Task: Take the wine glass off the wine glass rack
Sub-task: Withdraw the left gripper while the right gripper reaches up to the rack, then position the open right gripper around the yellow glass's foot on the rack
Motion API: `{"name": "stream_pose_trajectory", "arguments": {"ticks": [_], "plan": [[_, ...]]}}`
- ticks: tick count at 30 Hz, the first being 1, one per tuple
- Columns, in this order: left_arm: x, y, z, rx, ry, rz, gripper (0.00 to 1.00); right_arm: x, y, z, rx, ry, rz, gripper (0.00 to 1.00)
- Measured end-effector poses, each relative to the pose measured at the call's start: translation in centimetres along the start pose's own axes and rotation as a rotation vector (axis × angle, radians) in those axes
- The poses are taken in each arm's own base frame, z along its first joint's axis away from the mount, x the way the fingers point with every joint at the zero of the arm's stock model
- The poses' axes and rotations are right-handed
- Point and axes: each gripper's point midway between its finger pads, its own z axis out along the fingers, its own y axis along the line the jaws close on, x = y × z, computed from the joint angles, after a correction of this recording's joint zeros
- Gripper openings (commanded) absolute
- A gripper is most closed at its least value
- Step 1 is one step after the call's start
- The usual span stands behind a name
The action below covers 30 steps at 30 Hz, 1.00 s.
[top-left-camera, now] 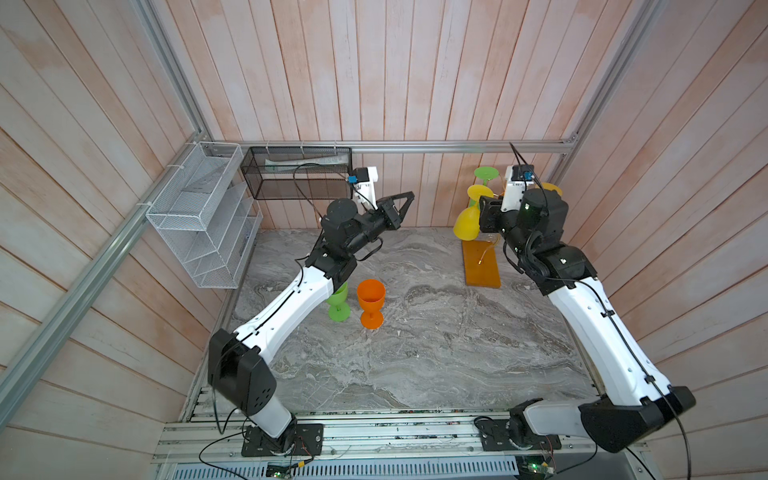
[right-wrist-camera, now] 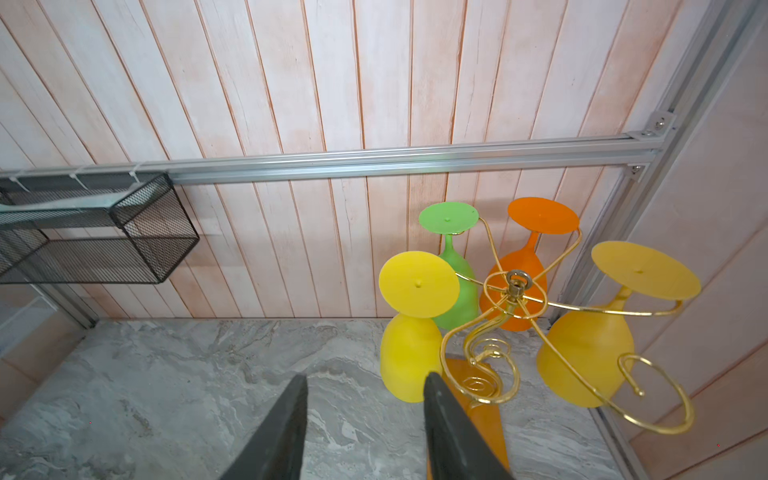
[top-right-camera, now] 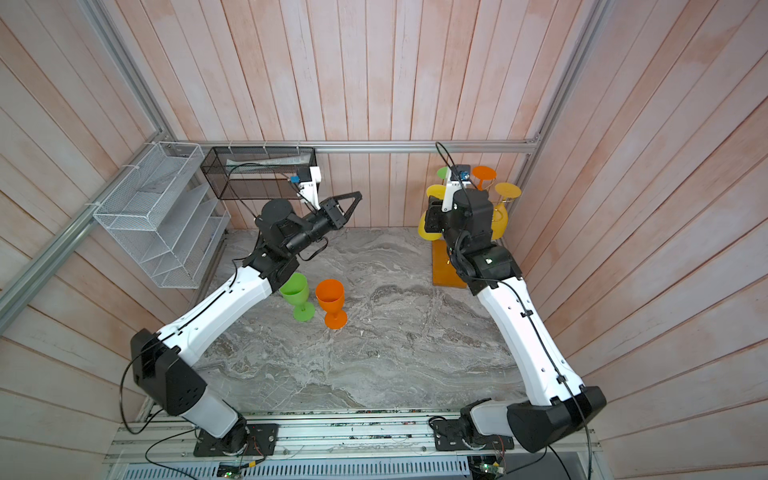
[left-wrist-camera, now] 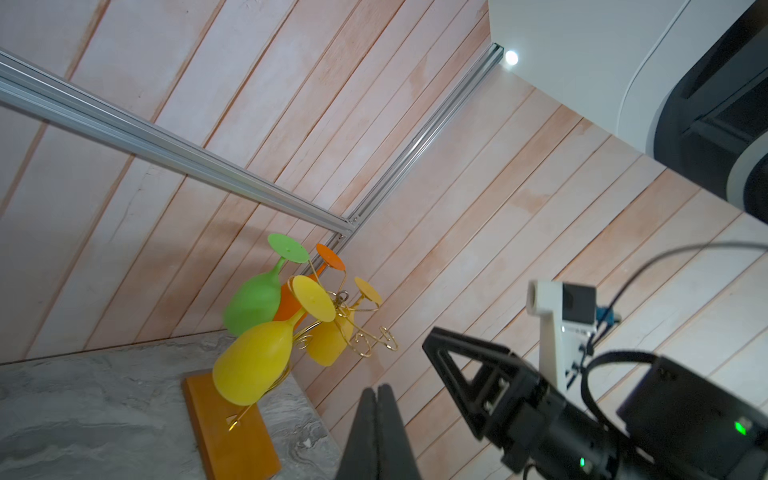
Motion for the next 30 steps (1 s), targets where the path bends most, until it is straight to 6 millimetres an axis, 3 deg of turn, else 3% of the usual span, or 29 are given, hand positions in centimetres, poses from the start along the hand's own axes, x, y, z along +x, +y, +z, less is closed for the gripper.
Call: {"name": "stream_pose_trajectory", "arguments": {"ticks": [6,13,15,20,28,30], "plan": [[2.9,0.9,-5.0,-0.093,0.090,0.128,0.00,-2.1,-0.7,3.5,0.033,0.063,-0.022,0.53],[6.0,0.7,-8.4,-0.079,0.203,0.219,0.00,-1.0,-7.7,6.2,-0.035,0.138,0.249,0.54],[7.2,0.5,-9.1,-0.052,0.247,0.250,0.00,-0.7,-8.5,6.7,-0.071,0.158,0.318,0.55],[9.0,0.1,-10.7,-0.009,0.316,0.326,0.00,-0.4,-8.0,8.1,-0.187,0.198,0.420,0.54],[9.8,0.1,-12.2,0.005,0.340,0.491,0.00,0.5,-6.8,9.1,-0.260,0.263,0.490,0.54],[9.9,0.3,-12.6,-0.004,0.338,0.532,0.04,0.7,-6.8,9.2,-0.256,0.272,0.493,0.54]]}}
